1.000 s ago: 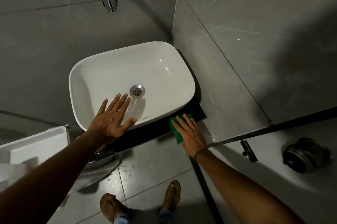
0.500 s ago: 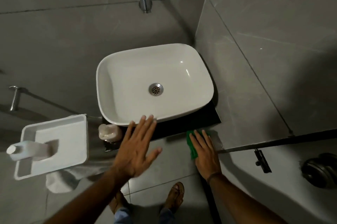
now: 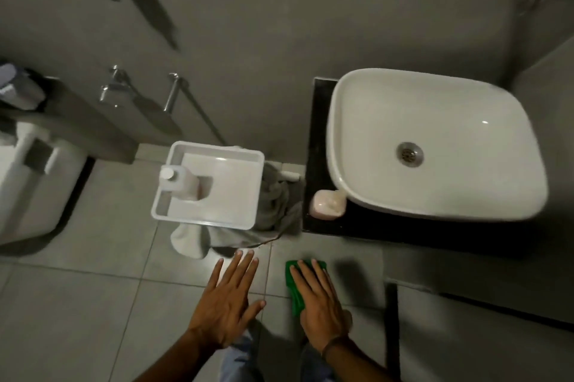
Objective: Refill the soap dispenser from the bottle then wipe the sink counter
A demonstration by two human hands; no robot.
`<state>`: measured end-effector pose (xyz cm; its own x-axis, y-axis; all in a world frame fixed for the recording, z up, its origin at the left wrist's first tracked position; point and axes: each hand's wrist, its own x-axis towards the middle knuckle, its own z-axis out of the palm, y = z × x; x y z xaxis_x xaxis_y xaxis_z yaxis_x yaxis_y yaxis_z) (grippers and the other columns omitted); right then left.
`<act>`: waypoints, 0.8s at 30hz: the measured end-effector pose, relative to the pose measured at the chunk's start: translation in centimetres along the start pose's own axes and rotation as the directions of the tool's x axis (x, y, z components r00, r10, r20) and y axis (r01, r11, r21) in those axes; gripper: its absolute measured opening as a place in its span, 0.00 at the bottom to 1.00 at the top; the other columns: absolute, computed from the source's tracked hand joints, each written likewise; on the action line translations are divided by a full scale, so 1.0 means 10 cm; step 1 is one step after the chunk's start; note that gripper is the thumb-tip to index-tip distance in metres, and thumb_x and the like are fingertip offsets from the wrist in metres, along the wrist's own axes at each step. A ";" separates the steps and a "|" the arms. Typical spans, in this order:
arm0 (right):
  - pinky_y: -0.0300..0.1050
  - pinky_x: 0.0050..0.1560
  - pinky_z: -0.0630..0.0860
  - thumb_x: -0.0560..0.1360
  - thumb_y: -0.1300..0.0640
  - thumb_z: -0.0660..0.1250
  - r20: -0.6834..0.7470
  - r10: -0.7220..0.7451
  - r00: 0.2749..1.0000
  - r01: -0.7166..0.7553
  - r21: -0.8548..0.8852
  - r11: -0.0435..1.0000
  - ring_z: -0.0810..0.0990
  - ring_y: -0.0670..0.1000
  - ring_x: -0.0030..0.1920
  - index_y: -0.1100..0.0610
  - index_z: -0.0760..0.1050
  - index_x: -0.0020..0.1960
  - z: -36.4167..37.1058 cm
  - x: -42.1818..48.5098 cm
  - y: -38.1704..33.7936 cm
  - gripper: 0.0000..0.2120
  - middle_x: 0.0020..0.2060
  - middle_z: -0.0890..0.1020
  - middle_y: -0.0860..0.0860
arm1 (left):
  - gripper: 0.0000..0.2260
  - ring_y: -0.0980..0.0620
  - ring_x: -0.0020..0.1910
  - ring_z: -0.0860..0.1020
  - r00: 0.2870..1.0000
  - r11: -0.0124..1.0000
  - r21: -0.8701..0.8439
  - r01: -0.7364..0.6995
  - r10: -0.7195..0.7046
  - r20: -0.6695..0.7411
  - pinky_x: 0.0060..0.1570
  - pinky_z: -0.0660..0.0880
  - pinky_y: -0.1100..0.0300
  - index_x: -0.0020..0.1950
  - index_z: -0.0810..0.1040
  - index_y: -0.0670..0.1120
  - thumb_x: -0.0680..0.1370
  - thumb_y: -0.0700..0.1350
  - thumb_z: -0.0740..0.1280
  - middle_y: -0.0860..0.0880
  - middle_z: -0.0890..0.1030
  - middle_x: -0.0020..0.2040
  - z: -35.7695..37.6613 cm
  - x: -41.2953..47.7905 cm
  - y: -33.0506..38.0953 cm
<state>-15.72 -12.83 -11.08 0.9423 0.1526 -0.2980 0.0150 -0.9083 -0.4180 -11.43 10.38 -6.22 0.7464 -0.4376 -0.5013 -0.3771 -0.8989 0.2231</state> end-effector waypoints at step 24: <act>0.65 0.81 0.51 0.71 0.63 0.77 0.173 0.028 0.984 0.018 -0.258 0.966 0.46 0.65 0.83 0.52 0.49 0.83 0.83 3.26 -1.36 0.51 0.83 0.51 0.56 | 0.37 0.38 0.84 0.57 0.999 0.995 -0.097 0.023 -0.026 -0.029 0.78 0.62 0.31 0.85 0.54 0.45 0.83 0.67 0.50 0.41 0.58 0.85 0.37 0.92 -2.12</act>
<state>12.06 7.74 -22.26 0.8701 0.1925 -0.4538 0.1176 -0.9751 -0.1881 1.35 25.48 -18.65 0.7714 -0.4148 -0.4826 -0.3052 -0.9066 0.2914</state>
